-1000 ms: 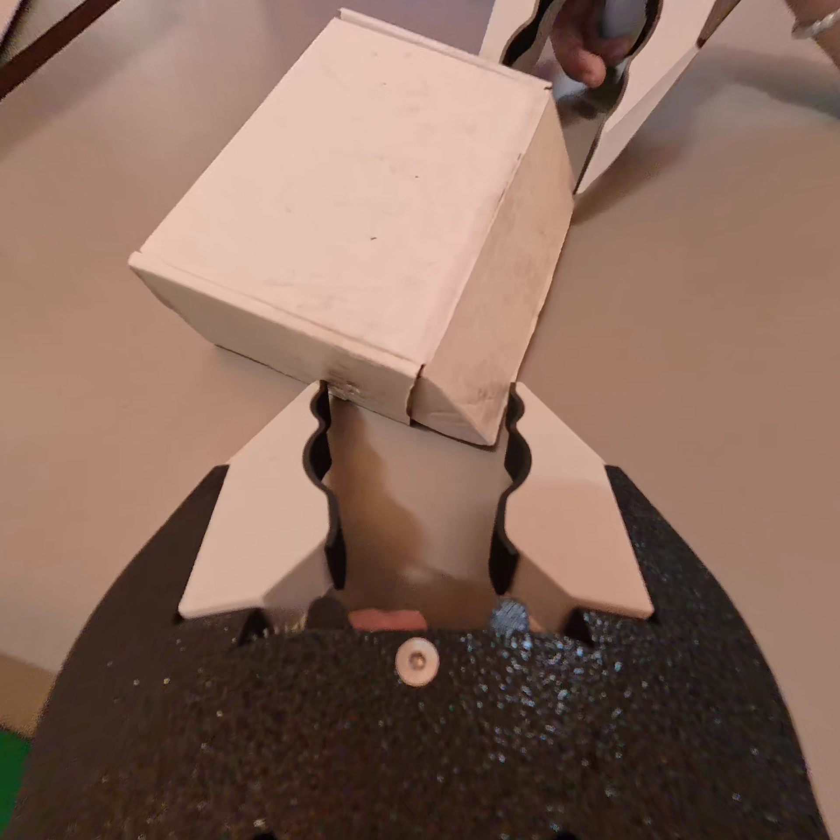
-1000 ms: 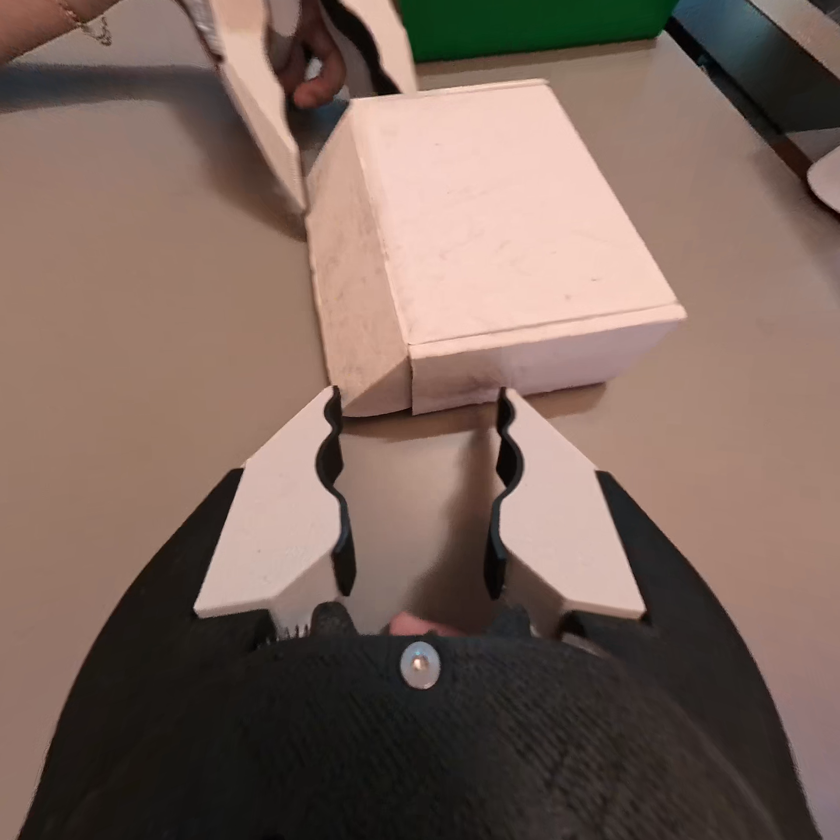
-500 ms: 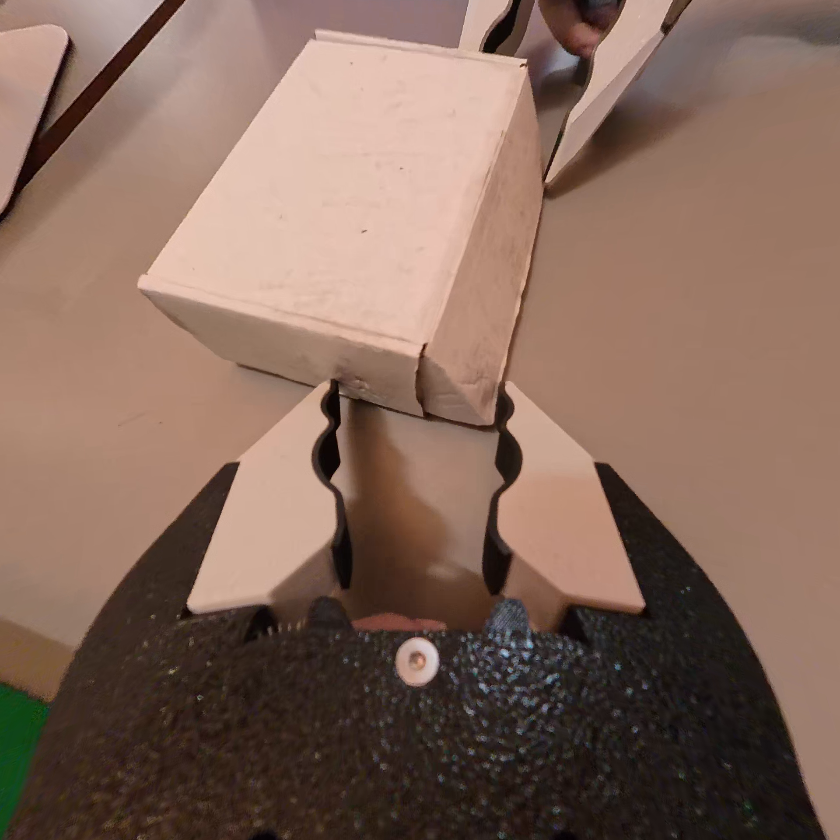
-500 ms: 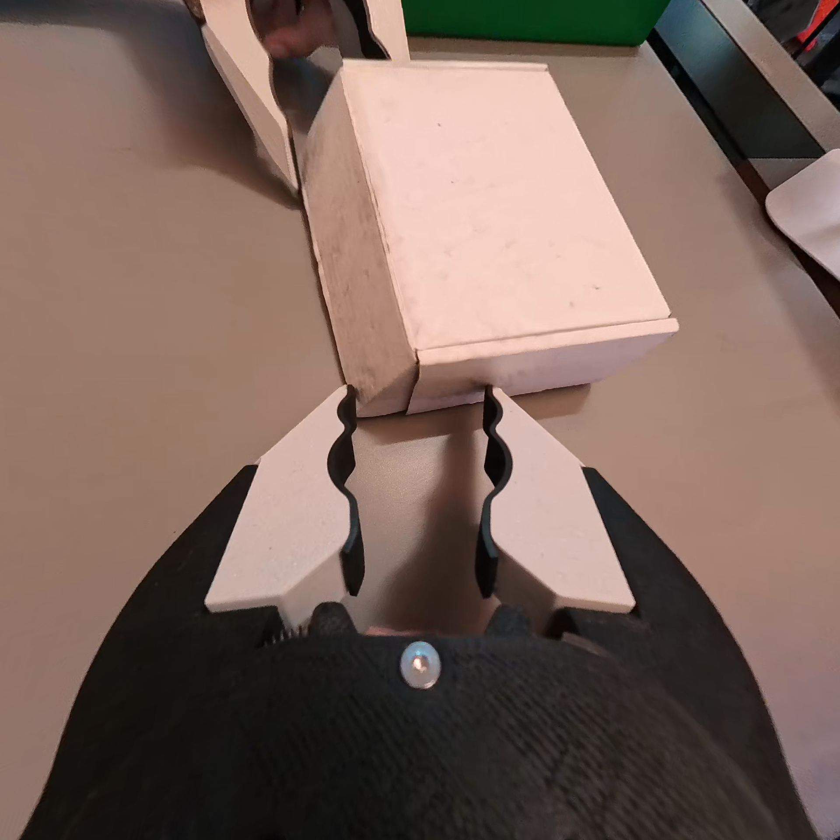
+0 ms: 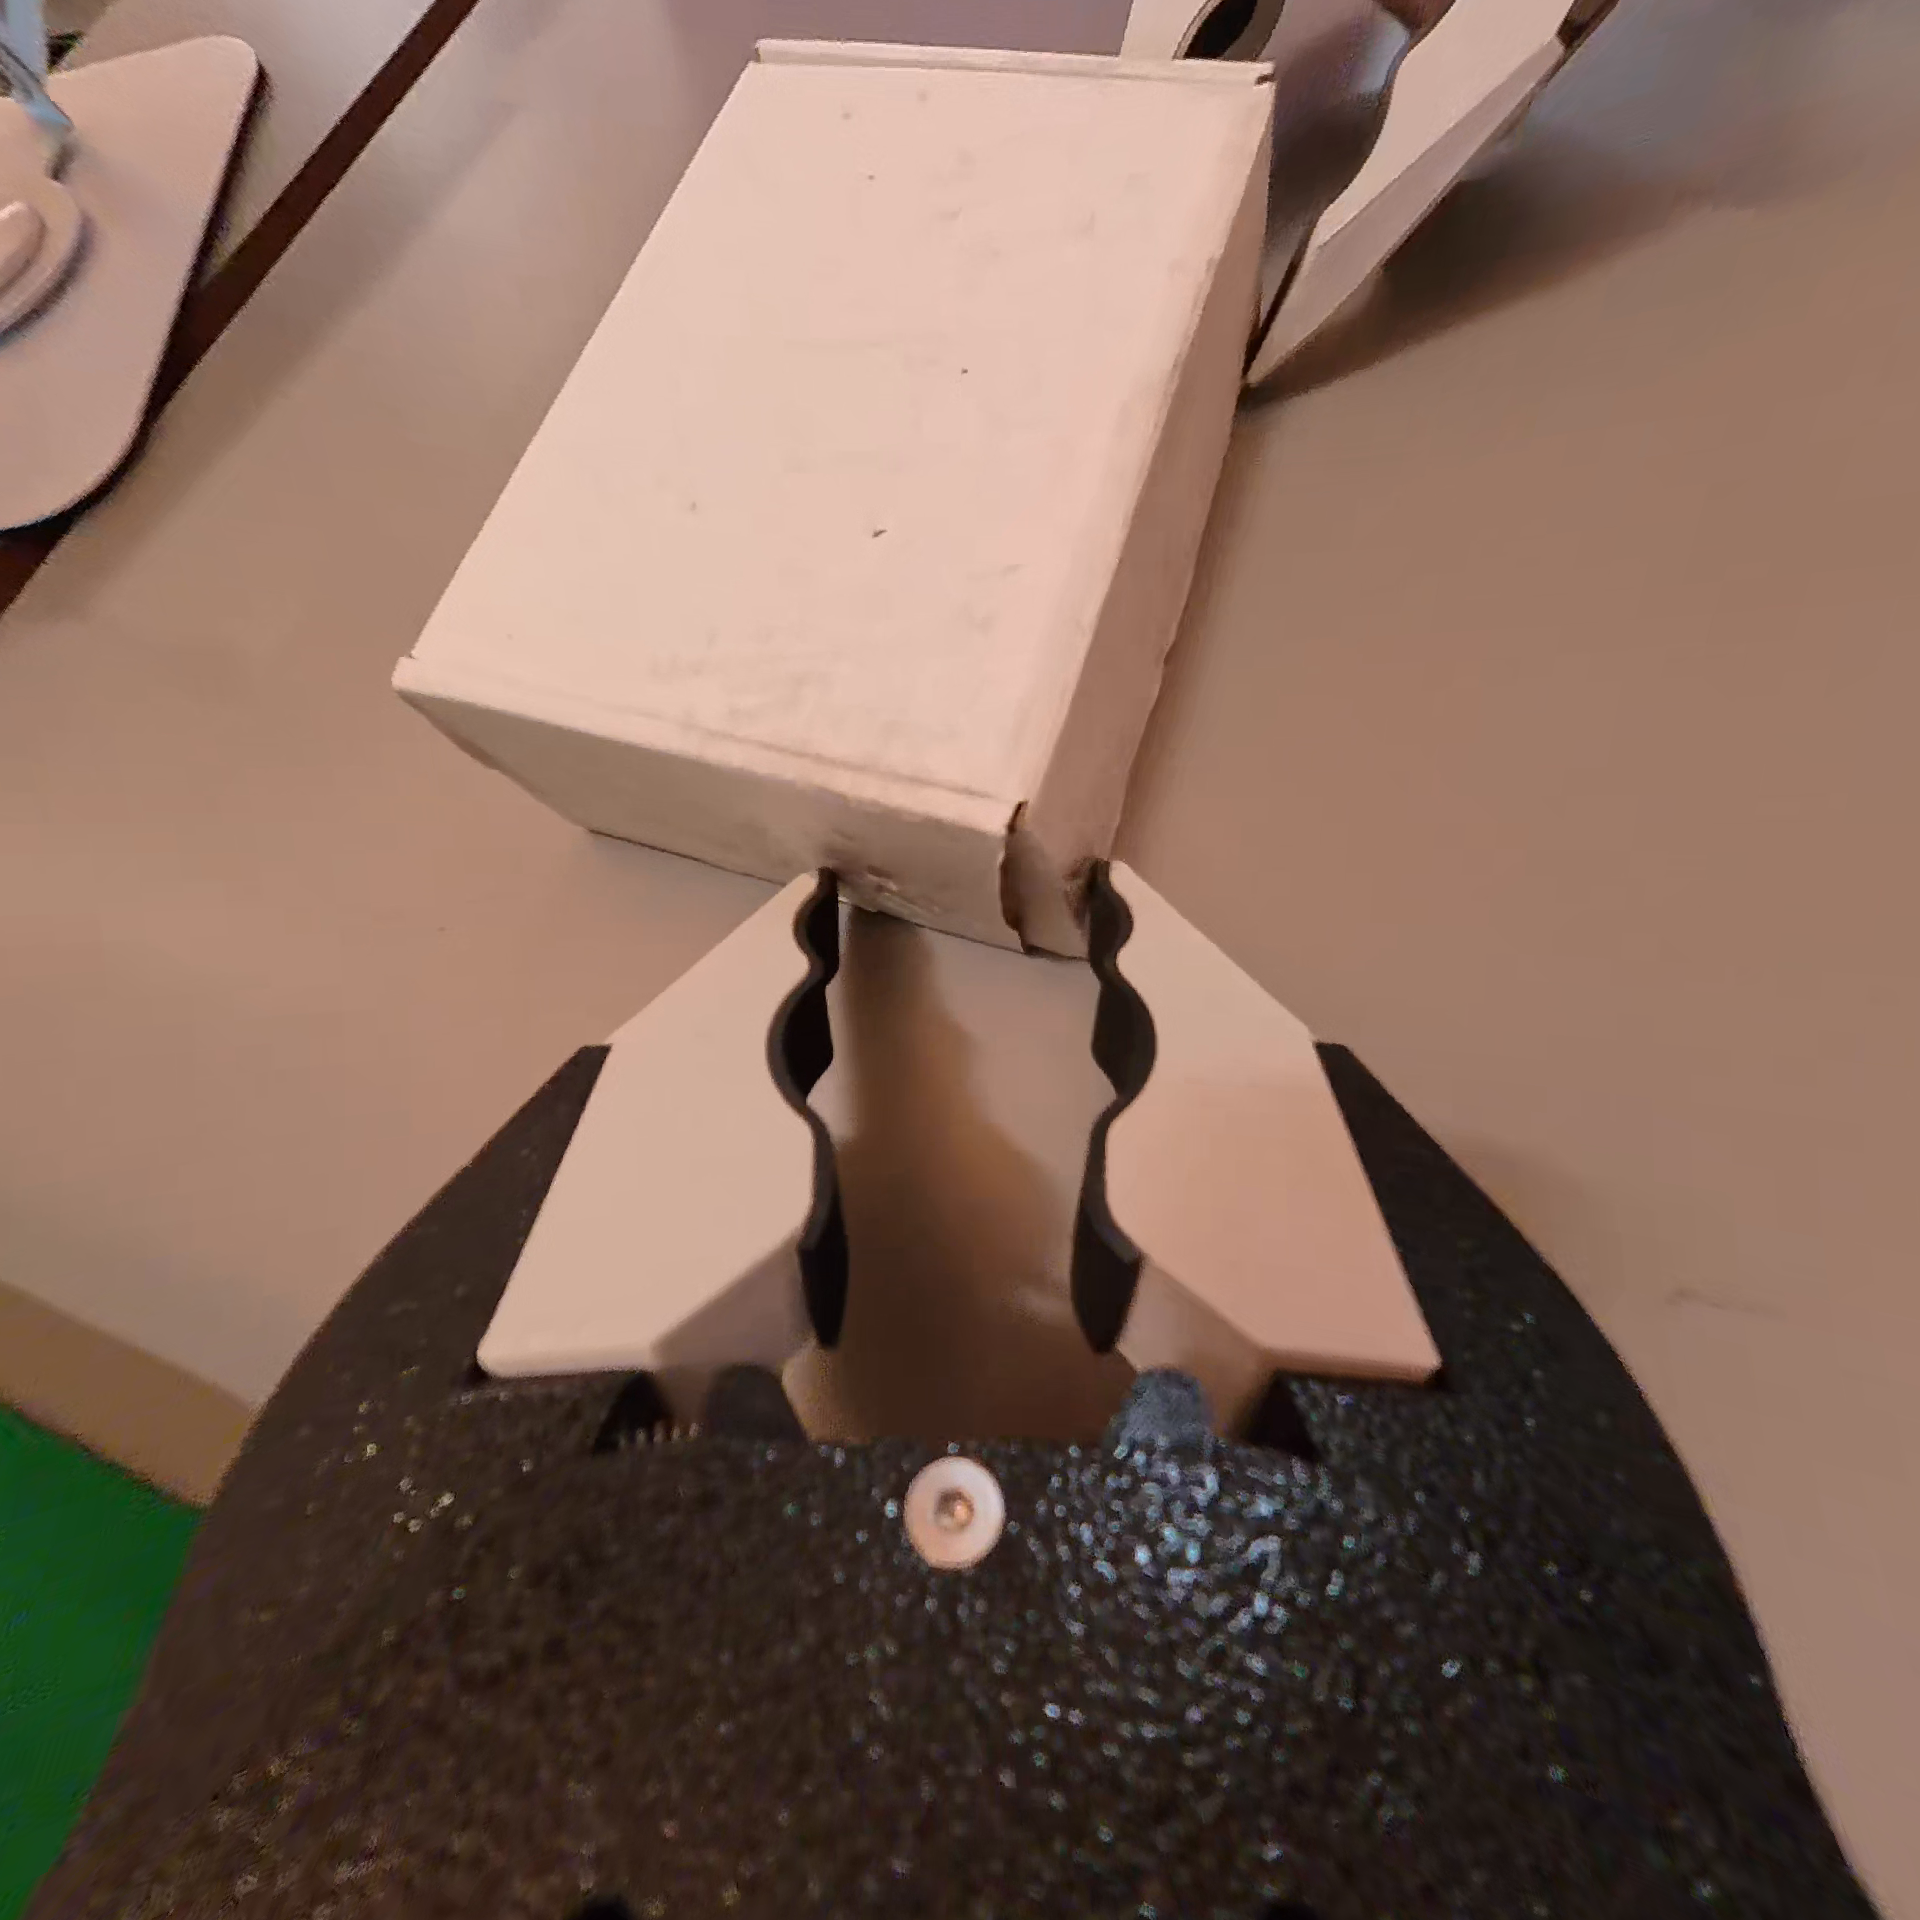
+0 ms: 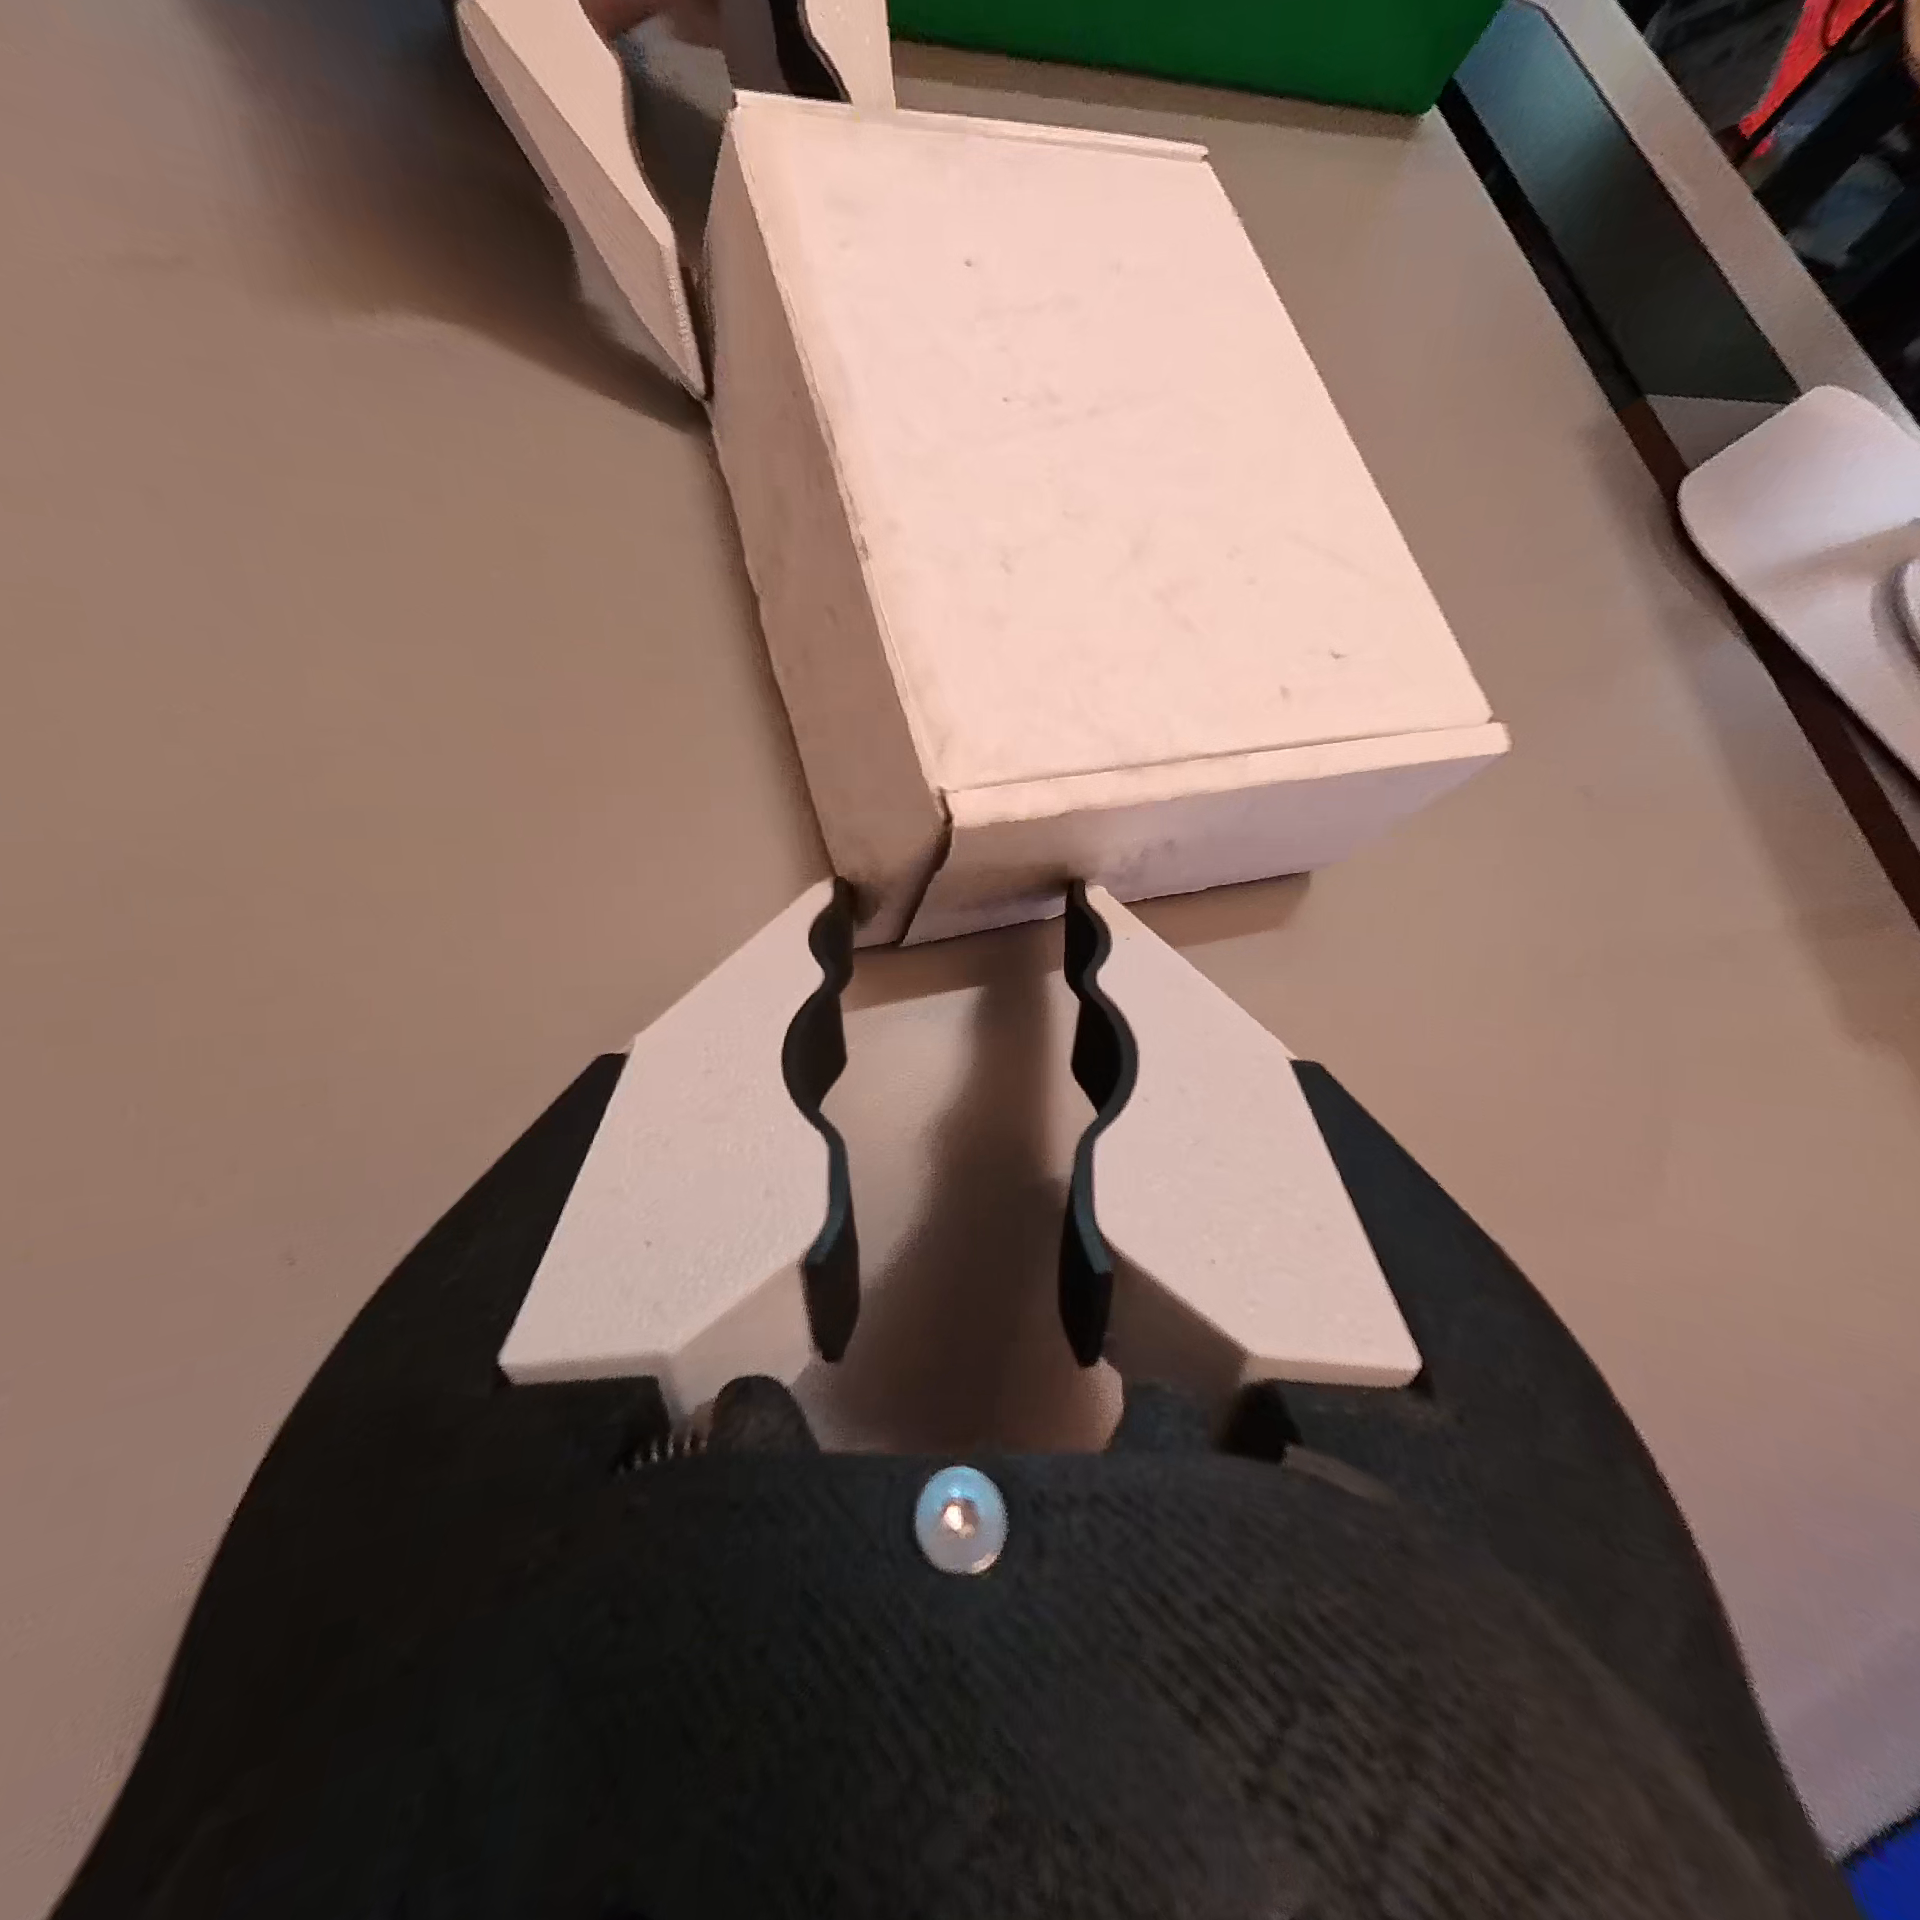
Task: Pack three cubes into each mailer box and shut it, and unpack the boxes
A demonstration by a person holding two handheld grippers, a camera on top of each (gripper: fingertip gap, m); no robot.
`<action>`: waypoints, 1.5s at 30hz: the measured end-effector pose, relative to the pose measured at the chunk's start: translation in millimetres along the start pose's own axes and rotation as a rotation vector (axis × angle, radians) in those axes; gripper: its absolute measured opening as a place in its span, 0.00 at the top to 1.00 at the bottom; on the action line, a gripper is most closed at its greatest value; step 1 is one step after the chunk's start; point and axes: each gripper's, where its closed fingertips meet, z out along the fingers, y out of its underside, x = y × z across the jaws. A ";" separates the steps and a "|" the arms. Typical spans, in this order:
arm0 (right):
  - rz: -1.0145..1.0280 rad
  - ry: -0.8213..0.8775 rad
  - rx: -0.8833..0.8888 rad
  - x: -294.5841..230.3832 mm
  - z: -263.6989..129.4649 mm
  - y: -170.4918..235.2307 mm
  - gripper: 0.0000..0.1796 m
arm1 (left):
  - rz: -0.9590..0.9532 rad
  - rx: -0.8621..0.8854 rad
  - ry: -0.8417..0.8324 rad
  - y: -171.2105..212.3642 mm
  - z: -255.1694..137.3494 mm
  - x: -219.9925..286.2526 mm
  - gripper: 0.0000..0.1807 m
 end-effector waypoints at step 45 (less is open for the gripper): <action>-0.160 -0.327 -0.724 17.5 64.4 -55.3 0.31 | 0.065 0.170 -0.100 -14.8 -23.3 -3.7 0.43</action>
